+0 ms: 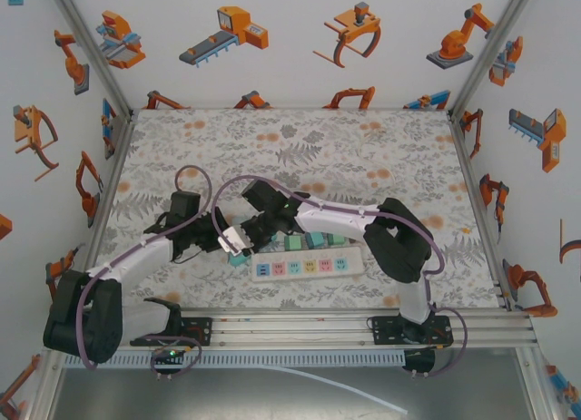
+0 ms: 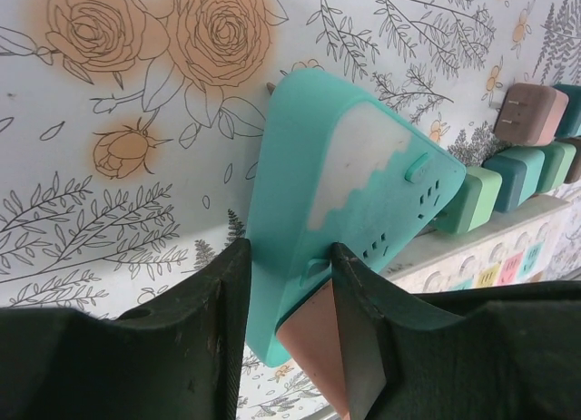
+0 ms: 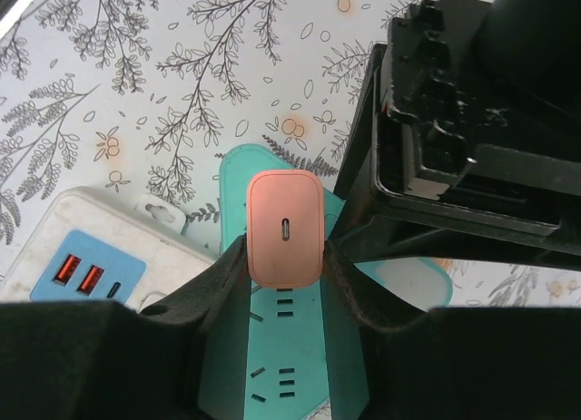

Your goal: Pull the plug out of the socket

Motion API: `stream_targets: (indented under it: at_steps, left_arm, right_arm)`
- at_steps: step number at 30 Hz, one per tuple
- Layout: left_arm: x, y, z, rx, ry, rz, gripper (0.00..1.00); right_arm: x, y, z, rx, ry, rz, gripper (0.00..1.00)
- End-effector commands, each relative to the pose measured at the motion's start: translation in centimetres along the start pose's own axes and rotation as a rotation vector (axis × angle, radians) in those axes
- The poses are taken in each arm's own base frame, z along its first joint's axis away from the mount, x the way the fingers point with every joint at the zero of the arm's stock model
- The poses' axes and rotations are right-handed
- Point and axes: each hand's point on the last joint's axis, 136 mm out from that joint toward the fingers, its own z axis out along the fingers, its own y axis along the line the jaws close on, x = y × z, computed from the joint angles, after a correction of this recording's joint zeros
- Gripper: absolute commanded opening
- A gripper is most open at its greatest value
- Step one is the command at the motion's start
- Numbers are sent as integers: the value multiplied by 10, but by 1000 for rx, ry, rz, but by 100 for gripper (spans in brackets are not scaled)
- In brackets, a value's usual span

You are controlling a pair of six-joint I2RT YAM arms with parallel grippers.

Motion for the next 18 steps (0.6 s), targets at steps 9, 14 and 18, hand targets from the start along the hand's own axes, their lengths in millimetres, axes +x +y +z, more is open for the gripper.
stream_targets:
  at_steps: [9, 14, 18]
  left_arm:
    - [41, 64, 9, -269, 99, -20, 41]
    - [39, 69, 7, -308, 88, -24, 41]
    - [38, 69, 6, -309, 83, -22, 41]
  right_arm:
    - [-34, -19, -17, 51, -107, 21, 13]
    - [-41, -13, -17, 25, -88, -4, 12]
    - [-51, -11, -22, 15, -125, -1, 10]
